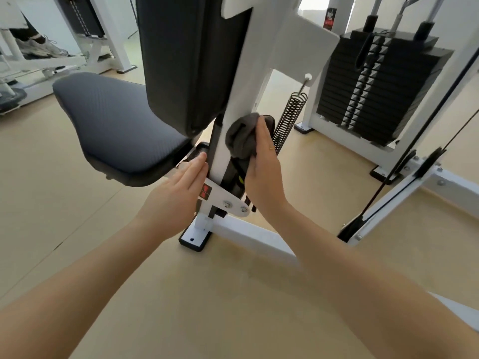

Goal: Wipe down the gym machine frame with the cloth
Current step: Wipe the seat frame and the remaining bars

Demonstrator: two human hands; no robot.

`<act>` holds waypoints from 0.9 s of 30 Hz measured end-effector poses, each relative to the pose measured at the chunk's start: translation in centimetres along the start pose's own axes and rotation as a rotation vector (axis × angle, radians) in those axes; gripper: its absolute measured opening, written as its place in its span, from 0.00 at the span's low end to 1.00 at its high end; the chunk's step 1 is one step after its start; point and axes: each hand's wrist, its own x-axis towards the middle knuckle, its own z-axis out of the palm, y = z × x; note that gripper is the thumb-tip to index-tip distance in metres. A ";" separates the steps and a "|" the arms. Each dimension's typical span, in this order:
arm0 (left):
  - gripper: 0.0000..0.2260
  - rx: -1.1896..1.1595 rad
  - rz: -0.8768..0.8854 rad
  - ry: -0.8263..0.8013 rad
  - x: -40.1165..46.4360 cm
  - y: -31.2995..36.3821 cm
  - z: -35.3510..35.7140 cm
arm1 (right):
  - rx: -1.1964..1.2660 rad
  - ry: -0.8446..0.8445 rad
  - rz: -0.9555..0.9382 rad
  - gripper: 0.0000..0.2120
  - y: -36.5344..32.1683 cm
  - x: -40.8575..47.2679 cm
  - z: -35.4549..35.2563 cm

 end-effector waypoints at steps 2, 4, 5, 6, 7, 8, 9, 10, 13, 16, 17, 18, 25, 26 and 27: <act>0.31 -0.033 -0.006 -0.041 0.1 0.1 0.7 | 0.020 0.055 -0.053 0.25 -0.6 -0.1 -1.3; 0.34 -0.048 0.018 -0.095 1.0 0.0 1.5 | 0.012 0.098 -0.169 0.23 -2.1 0.5 -1.9; 0.36 -0.069 0.023 -0.101 1.6 0.1 1.8 | -0.020 0.109 -0.232 0.22 -3.0 1.0 -2.0; 0.36 -0.100 0.020 -0.082 2.4 0.3 2.1 | -0.079 0.116 -0.307 0.21 -3.9 1.7 -2.1; 0.37 -0.130 0.008 -0.051 3.2 0.6 2.3 | -0.167 0.119 -0.400 0.21 -4.5 2.6 -2.3; 0.36 -0.157 -0.012 -0.023 3.8 0.8 2.5 | -0.300 0.132 -0.510 0.21 -4.8 3.6 -2.5; 0.36 -0.178 -0.031 -0.002 4.3 1.0 2.6 | -0.473 0.156 -0.623 0.20 -4.6 4.6 -2.7; 0.35 -0.194 -0.045 0.009 4.6 1.1 2.7 | -0.668 0.176 -0.723 0.20 -4.0 5.5 -3.0; 0.37 -0.229 -0.063 0.020 4.9 0.8 3.1 | -1.060 0.125 -0.858 0.20 -1.0 6.0 -3.7; 0.36 -0.170 -0.050 0.051 4.9 0.4 3.3 | -1.198 -0.045 -0.916 0.20 1.6 4.3 -3.3; 0.35 -0.152 -0.044 0.058 4.9 0.4 3.2 | -1.228 -0.091 -0.934 0.19 2.0 3.9 -3.2; 0.34 -0.143 -0.037 0.066 4.8 0.5 3.1 | -1.232 -0.112 -0.955 0.19 2.0 3.8 -3.1; 0.36 0.015 0.014 0.156 4.9 2.3 2.2 | -1.157 0.146 -0.977 0.16 -2.5 6.8 -7.5; 0.35 0.053 0.033 0.165 5.0 2.9 2.1 | -1.167 0.174 -0.966 0.17 -2.8 7.0 -8.3; 0.35 0.070 0.045 0.166 5.2 3.4 2.0 | -1.162 0.187 -0.951 0.17 -2.8 7.0 -8.8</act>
